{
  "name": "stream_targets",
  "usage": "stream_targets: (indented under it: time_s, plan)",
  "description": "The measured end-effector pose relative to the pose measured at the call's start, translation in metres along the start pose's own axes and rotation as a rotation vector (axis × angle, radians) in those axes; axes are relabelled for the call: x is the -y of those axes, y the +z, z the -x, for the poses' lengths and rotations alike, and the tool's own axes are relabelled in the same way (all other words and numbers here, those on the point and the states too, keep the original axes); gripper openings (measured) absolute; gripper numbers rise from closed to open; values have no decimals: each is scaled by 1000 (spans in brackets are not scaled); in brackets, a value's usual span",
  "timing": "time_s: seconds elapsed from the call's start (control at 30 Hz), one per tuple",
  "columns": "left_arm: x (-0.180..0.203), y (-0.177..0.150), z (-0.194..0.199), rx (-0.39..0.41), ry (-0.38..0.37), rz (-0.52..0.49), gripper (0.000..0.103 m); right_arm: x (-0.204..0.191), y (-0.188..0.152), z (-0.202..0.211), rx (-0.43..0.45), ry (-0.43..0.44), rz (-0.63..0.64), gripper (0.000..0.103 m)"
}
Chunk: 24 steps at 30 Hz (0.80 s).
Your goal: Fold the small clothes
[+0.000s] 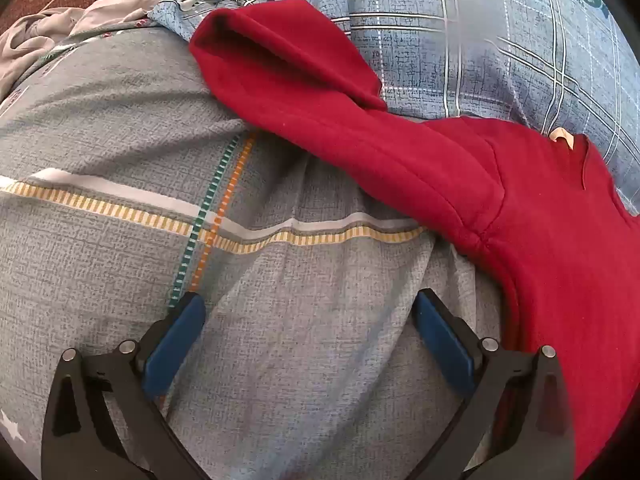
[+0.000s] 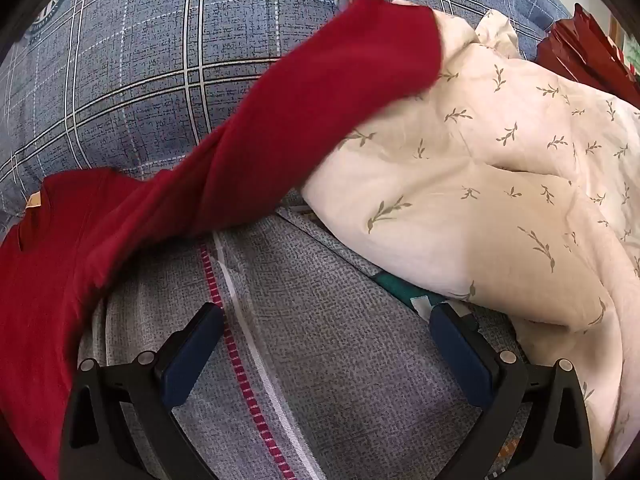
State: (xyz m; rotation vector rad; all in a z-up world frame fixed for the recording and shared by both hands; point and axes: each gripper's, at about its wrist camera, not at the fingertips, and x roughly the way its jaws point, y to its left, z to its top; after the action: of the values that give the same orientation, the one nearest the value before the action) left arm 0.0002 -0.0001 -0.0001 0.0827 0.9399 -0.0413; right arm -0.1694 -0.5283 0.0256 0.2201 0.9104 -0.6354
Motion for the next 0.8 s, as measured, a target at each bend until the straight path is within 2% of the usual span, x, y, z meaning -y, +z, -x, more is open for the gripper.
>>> stream_targets:
  time_s: [0.67, 0.8]
  plan:
    - [1, -1, 0, 10, -4, 2, 103, 0, 0, 0, -3, -2, 0, 102]
    - [-4, -5, 6, 18, -9, 3, 103, -2, -2, 6, -37, -4, -16, 103]
